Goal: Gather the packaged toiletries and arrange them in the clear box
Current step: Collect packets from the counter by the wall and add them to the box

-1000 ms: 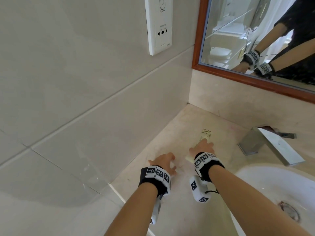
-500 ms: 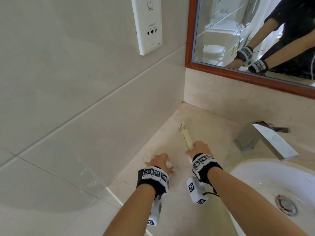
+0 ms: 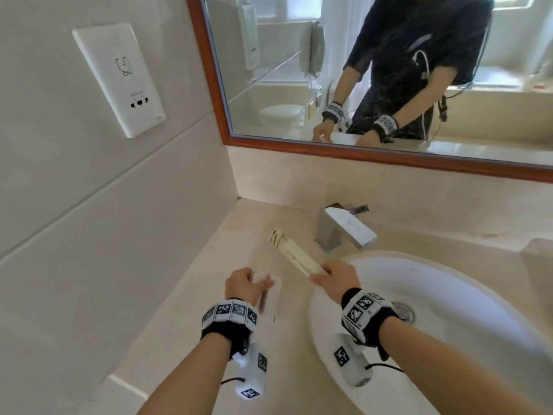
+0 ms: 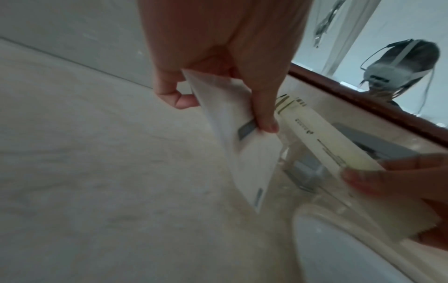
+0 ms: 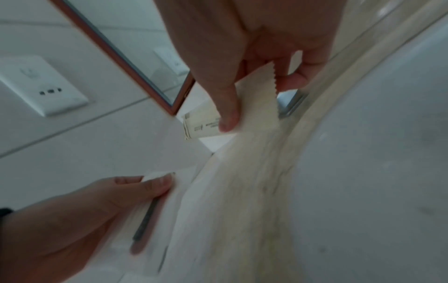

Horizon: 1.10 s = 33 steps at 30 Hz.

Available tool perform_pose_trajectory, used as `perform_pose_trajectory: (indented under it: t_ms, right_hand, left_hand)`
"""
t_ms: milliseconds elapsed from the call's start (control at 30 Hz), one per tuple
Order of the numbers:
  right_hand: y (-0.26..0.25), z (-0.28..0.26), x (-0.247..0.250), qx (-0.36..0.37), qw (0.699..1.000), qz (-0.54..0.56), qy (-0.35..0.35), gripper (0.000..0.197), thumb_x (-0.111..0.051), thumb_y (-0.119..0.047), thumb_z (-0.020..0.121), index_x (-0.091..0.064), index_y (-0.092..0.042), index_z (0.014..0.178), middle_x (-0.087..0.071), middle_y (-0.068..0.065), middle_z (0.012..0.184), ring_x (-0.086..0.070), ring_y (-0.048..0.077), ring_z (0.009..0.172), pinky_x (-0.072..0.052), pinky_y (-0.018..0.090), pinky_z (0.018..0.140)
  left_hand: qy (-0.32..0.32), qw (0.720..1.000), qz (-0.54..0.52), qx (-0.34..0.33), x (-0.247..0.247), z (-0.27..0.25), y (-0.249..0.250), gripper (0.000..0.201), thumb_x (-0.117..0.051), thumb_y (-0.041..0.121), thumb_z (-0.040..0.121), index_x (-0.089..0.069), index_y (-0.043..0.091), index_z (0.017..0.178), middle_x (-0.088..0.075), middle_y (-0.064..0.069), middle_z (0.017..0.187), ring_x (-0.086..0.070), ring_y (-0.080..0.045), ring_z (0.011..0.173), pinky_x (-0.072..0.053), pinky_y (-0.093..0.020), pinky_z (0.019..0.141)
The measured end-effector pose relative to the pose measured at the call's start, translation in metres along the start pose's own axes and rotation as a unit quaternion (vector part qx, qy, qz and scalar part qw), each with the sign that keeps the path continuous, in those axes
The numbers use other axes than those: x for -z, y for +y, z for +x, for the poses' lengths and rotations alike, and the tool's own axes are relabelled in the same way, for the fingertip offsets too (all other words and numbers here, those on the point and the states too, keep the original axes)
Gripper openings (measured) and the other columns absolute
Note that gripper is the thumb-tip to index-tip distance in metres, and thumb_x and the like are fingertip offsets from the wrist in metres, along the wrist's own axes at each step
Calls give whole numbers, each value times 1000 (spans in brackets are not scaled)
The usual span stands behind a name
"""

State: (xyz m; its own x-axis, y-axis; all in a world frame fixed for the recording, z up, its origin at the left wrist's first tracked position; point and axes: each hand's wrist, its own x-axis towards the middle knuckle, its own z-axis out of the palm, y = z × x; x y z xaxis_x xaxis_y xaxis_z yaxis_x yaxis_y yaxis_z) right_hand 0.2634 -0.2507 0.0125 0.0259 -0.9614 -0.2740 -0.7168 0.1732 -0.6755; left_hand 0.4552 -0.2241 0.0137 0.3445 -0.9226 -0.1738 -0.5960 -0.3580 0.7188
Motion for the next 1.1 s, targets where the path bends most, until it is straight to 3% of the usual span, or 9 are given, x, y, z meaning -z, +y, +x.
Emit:
perform_pose_trajectory:
  t_ms: [100,167,233,333,500,600,767,900,1100]
  right_hand:
    - [23,-20,43,0,999,23,34,34,-66,-29,85,-50,-24,55,-47,-6,55,-44,8,51,-29,17,44]
    - [42,-40,79,-4,997,49,63,20,-67,-27,84,-64,-16,69,-52,-2,60,-46,11,53,-31,18,45]
    - [64,-60,113,-4,994,64,93,14,-68,-27,84,-67,-14,79,-52,0,61,-45,12,53,-31,20,47]
    - [103,-92,162,-13,990,52,130,18,-69,-28,83,-62,-12,75,-44,-3,56,-43,15,55,-27,24,49]
    - [176,-146,228,-39,979,66,190,13,-69,-26,83,-69,-13,85,-52,-1,62,-51,19,68,-32,26,54]
    - [218,-175,259,-65,967,91,230,23,-71,-24,82,-73,-8,98,-59,2,70,-57,18,72,-43,25,62]
    - [278,-215,298,-103,956,68,267,23,-70,-28,81,-74,-5,86,-50,-4,53,-49,17,59,-32,21,48]
    - [317,-236,320,-125,949,64,283,25,-71,-28,80,-73,-3,82,-57,5,64,-50,16,59,-35,22,49]
    - [361,-250,345,-148,943,67,289,14,-72,-26,79,-72,-12,80,-59,0,65,-53,13,61,-39,17,52]
  left_hand:
    - [-6,999,-30,-32,-21,-12,44,54,-75,28,76,-30,15,50,-33,1,49,-30,-13,45,-22,-24,44]
    - [-21,997,-42,-65,-43,-27,79,54,-75,29,75,-29,15,50,-32,0,50,-29,-15,47,-22,-26,46]
    - [-39,992,-59,-102,-64,-46,110,51,-75,28,76,-34,15,49,-35,0,50,-32,-15,49,-24,-24,47]
    - [-80,982,-82,-149,-95,-78,152,37,-74,26,78,-48,14,54,-45,1,51,-42,-15,52,-31,-21,49]
    - [-151,965,-112,-184,-155,-137,211,40,-73,24,79,-44,9,56,-43,-2,53,-41,-18,55,-33,-26,54]
    - [-172,957,-125,-196,-191,-173,245,47,-72,21,81,-39,17,47,-39,3,47,-39,-12,49,-32,-19,48]
    - [-202,945,-115,-229,-248,-221,288,48,-70,24,81,-38,17,47,-41,2,48,-39,-14,50,-32,-26,51]
    - [-212,941,-114,-239,-287,-251,310,42,-70,23,81,-44,15,49,-45,0,51,-40,-17,54,-33,-25,54]
    - [-200,943,-94,-248,-326,-271,326,29,-66,23,82,-51,8,62,-44,-2,52,-35,-13,46,-29,-15,39]
